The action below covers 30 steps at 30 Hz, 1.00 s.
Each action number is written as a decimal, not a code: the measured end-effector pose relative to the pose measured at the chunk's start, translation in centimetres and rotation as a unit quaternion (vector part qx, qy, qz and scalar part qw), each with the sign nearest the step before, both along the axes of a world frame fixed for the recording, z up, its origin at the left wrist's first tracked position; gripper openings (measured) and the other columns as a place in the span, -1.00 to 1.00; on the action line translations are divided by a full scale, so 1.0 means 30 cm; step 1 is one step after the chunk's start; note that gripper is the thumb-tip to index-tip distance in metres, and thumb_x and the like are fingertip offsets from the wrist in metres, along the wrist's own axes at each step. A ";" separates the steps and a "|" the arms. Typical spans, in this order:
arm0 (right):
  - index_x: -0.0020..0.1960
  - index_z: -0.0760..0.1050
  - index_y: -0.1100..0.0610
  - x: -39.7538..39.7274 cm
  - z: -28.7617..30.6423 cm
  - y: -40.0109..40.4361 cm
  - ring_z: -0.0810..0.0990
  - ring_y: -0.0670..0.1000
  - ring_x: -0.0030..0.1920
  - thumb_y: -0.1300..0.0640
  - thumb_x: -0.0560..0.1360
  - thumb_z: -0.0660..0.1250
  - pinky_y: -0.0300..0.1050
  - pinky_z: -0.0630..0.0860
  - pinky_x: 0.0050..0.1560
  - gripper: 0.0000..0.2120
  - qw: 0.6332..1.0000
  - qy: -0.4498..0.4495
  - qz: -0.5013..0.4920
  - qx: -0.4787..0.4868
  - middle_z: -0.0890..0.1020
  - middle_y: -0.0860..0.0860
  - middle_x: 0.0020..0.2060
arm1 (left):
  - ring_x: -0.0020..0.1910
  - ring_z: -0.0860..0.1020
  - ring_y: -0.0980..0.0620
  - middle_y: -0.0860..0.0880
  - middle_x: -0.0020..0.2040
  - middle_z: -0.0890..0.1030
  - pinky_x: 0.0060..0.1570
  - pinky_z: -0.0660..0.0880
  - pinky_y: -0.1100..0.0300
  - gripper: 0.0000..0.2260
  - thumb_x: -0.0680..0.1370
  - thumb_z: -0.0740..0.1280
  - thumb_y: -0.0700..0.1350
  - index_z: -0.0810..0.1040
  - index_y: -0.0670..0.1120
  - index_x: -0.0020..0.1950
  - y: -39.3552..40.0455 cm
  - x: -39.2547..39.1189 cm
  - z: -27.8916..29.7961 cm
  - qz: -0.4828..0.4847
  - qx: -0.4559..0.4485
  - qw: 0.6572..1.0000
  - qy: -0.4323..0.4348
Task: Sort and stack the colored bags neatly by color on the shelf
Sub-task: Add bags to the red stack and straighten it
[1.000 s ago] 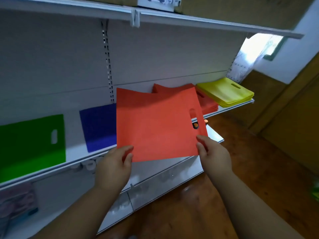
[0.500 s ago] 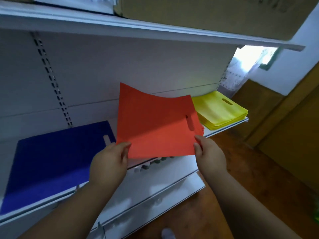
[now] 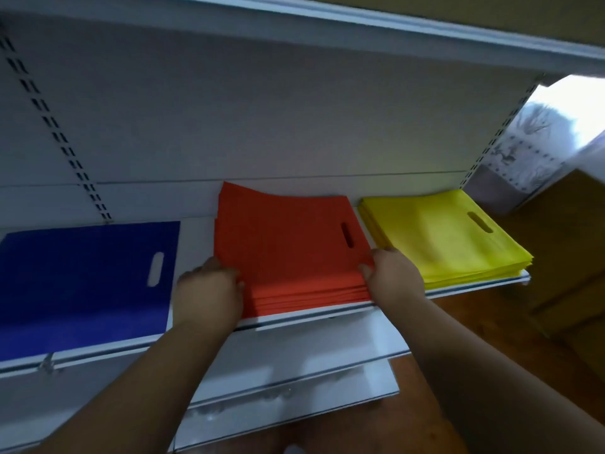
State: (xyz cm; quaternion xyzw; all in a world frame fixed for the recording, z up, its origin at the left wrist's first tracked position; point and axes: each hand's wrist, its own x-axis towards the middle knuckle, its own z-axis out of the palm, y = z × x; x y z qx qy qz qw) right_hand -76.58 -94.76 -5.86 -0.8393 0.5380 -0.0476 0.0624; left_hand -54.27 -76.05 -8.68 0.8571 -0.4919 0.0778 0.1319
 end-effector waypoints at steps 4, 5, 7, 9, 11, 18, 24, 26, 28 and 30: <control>0.14 0.56 0.13 0.014 -0.006 -0.019 0.58 0.19 0.03 -0.04 0.58 0.24 -0.03 0.47 -0.04 -0.71 0.999 0.036 0.033 -0.008 0.51 0.12 0.06 | -0.52 0.45 -0.10 -0.13 -0.36 0.50 -0.37 0.26 0.21 -0.86 0.26 0.57 -0.16 0.62 -0.09 -0.40 -0.008 -0.011 -0.031 0.025 0.033 0.999 0.005; 0.13 0.56 0.14 0.016 -0.001 -0.021 0.59 0.19 0.02 -0.03 0.58 0.24 -0.04 0.47 -0.05 -0.72 0.998 0.045 0.033 -0.021 0.51 0.12 0.05 | -0.51 0.45 -0.11 -0.14 -0.35 0.50 -0.37 0.29 0.20 -0.86 0.25 0.58 -0.16 0.63 -0.08 -0.39 -0.010 -0.010 -0.032 0.027 0.032 0.999 0.001; 0.10 0.56 0.15 0.027 0.010 -0.017 0.59 0.19 0.01 -0.02 0.57 0.24 -0.05 0.47 -0.06 -0.72 0.997 0.060 0.029 -0.038 0.51 0.12 0.06 | -0.47 0.47 -0.12 -0.14 -0.32 0.50 -0.36 0.33 0.17 -0.87 0.25 0.59 -0.13 0.65 -0.07 -0.37 -0.012 -0.005 -0.029 0.031 0.027 0.999 -0.006; 0.09 0.55 0.15 0.045 0.019 0.003 0.59 0.19 0.02 -0.03 0.57 0.25 -0.05 0.48 -0.06 -0.73 0.997 0.055 0.045 -0.032 0.53 0.12 0.06 | -0.44 0.48 -0.14 -0.15 -0.28 0.50 -0.34 0.35 0.14 -0.88 0.25 0.59 -0.12 0.67 -0.07 -0.32 -0.010 0.000 -0.027 0.036 0.014 0.999 -0.010; 0.09 0.54 0.11 0.074 0.030 0.035 0.59 0.18 0.02 -0.04 0.55 0.25 -0.04 0.48 -0.07 -0.74 0.996 0.024 0.084 -0.027 0.54 0.11 0.06 | -0.41 0.49 -0.15 -0.14 -0.26 0.51 -0.35 0.38 0.14 -0.87 0.29 0.58 -0.09 0.69 -0.07 -0.26 0.000 -0.004 -0.020 0.038 -0.001 0.999 0.000; 0.41 0.42 0.04 0.334 0.108 0.288 0.56 0.20 0.17 -0.05 0.55 0.28 0.02 0.51 0.08 -0.55 0.969 -0.108 0.224 -0.010 0.53 0.12 0.23 | -0.35 0.56 -0.09 -0.06 -0.21 0.57 -0.33 0.51 0.11 -0.76 0.38 0.55 -0.10 0.69 -0.07 0.03 0.253 0.036 0.019 0.040 -0.104 0.992 0.059; 0.54 0.18 0.05 0.689 0.143 0.764 0.50 0.18 0.26 -0.13 0.65 0.03 0.07 0.46 0.19 -0.49 0.919 -0.187 0.344 0.054 0.53 0.11 0.30 | -0.19 0.52 0.05 0.11 -0.15 0.51 -0.20 0.47 0.13 -0.68 0.54 0.36 0.06 0.52 0.12 0.30 0.745 0.201 0.050 0.136 -0.123 0.971 0.152; 0.57 0.09 -0.01 0.819 0.147 0.961 0.54 0.15 0.18 -0.14 0.65 0.00 0.03 0.47 0.06 -0.48 0.898 -0.196 0.385 0.083 0.57 0.09 0.21 | -0.23 0.47 0.11 0.14 -0.16 0.53 -0.25 0.38 0.17 -0.66 0.56 0.32 0.08 0.46 0.19 0.34 0.960 0.275 0.055 0.175 -0.114 0.966 0.152; 0.58 0.06 -0.04 0.953 0.146 1.149 0.56 0.15 0.10 -0.12 0.65 0.03 -0.07 0.40 -0.10 -0.47 0.872 -0.209 0.432 0.095 0.59 0.10 0.14 | -0.26 0.45 0.14 0.14 -0.18 0.54 -0.29 0.33 0.18 -0.63 0.57 0.31 0.07 0.42 0.21 0.38 1.168 0.350 0.066 0.215 -0.121 0.960 0.130; 0.58 0.06 -0.08 1.066 0.152 1.327 0.57 0.16 0.04 -0.11 0.64 0.08 -0.07 0.40 -0.14 -0.47 0.849 -0.216 0.472 0.099 0.59 0.10 0.13 | -0.27 0.46 0.14 0.15 -0.17 0.53 -0.31 0.33 0.20 -0.57 0.57 0.29 0.08 0.34 0.22 0.44 1.355 0.406 0.082 0.257 -0.125 0.951 0.119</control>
